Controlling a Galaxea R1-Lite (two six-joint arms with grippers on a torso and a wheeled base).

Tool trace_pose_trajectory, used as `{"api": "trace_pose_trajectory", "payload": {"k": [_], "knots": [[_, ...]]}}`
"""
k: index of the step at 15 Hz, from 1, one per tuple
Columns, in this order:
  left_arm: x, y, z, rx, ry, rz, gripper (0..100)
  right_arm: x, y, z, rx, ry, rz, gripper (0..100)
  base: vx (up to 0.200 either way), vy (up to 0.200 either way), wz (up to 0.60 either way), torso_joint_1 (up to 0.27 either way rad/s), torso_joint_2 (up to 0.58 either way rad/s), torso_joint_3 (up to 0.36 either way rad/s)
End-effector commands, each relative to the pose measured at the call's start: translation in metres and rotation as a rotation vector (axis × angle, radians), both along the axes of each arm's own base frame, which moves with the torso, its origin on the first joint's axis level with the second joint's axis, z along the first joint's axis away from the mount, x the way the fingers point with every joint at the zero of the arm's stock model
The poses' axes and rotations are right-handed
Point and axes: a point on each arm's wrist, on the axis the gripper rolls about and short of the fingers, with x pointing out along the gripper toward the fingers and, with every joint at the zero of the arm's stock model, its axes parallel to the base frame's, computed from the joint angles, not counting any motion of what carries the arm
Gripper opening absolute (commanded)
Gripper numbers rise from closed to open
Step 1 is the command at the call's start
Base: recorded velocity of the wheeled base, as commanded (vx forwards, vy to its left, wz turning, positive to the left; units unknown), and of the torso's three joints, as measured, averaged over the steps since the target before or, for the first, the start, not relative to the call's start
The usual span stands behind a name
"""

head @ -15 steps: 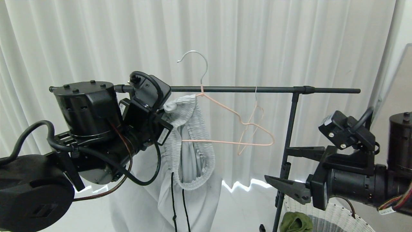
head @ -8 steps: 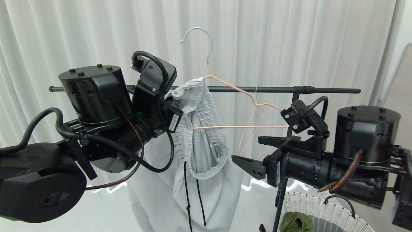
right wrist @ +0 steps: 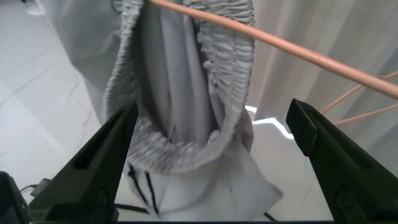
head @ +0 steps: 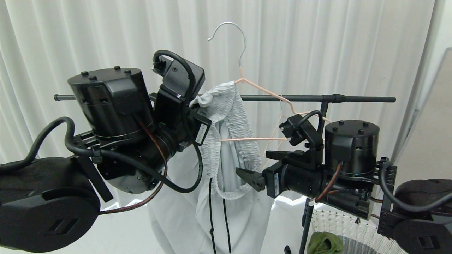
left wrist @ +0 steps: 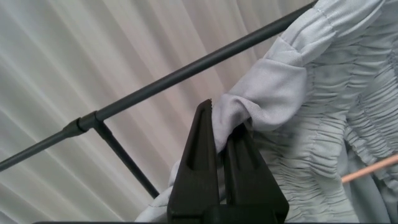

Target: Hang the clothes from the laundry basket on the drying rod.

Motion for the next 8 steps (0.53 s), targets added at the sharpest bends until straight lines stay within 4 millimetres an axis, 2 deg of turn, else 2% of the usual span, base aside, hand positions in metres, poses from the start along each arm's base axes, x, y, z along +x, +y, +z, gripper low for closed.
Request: {"api": "trace_pose_trajectory", "payload": {"k": [1,3,4,8], "knots": [[-0.003,-0.001,0.0039,-0.008,-0.011,-0.008,0,0.0035,0.0028,-0.007,-0.013,0.013,-0.003,100,0.0,0.0,0.0,0.0,0.0,0.0],[-0.0035,-0.0005,0.0052,-0.012,-0.014,-0.008,0,0.0038,0.0024,-0.0083,-0.016,0.017,-0.005,100,0.0,0.0,0.0,0.0,0.0,0.0],[-0.0047,0.0004,0.0071,-0.016,-0.019,-0.008,0,0.0038,0.0024,-0.0083,-0.016,0.017,-0.005,0,0.0,0.0,0.0,0.0,0.0,0.0],[-0.0084,0.0029,0.0109,-0.037,-0.027,-0.01,0,0.0077,-0.0008,-0.0101,-0.012,0.032,-0.023,0,0.0,0.0,0.0,0.0,0.0,0.0]]}}
